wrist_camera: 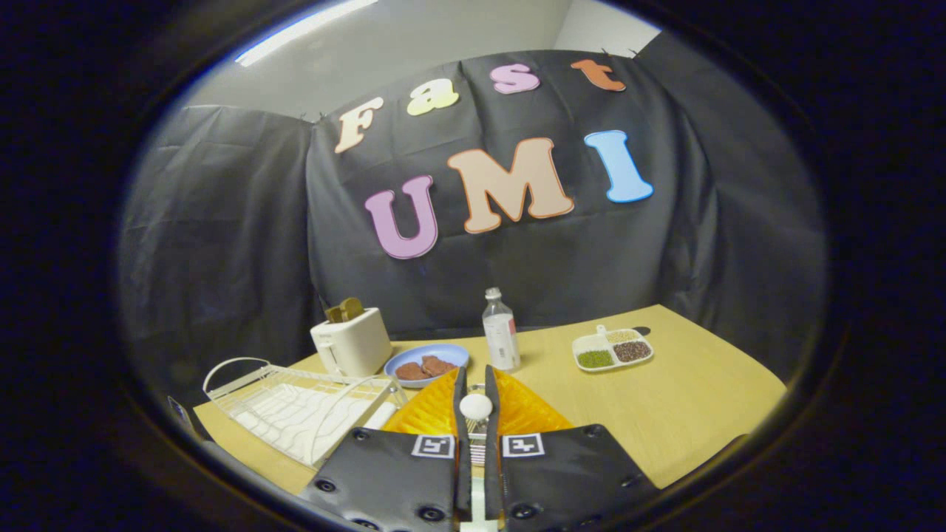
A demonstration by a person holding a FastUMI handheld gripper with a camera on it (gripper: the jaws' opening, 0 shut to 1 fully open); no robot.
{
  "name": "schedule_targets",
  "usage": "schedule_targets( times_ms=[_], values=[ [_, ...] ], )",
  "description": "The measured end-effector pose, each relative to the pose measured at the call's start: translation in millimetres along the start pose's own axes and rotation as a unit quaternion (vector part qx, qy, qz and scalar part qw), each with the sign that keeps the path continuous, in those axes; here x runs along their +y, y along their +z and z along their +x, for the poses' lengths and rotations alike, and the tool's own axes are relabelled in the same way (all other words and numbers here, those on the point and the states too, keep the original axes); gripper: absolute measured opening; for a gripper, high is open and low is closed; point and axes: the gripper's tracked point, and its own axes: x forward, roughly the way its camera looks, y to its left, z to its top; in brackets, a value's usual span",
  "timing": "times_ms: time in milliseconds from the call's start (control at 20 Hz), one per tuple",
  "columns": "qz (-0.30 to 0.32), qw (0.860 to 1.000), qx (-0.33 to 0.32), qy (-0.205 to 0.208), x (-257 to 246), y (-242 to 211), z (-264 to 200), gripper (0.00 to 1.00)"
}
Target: Take the plate from the dish rack, then take the spoon from the basket and place it into the plate.
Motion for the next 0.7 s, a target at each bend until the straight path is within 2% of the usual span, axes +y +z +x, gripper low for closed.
schedule_targets(
  times_ms=[200,400,700],
  values=[
    [-0.013,1.000,-0.007,0.021,-1,-4,-54,0.09],
    [-0.055,0.998,0.008,0.043,-1,-35,-98,0.09],
    [-0.064,0.993,0.070,0.067,-4,-91,-109,0.09]
  ],
)
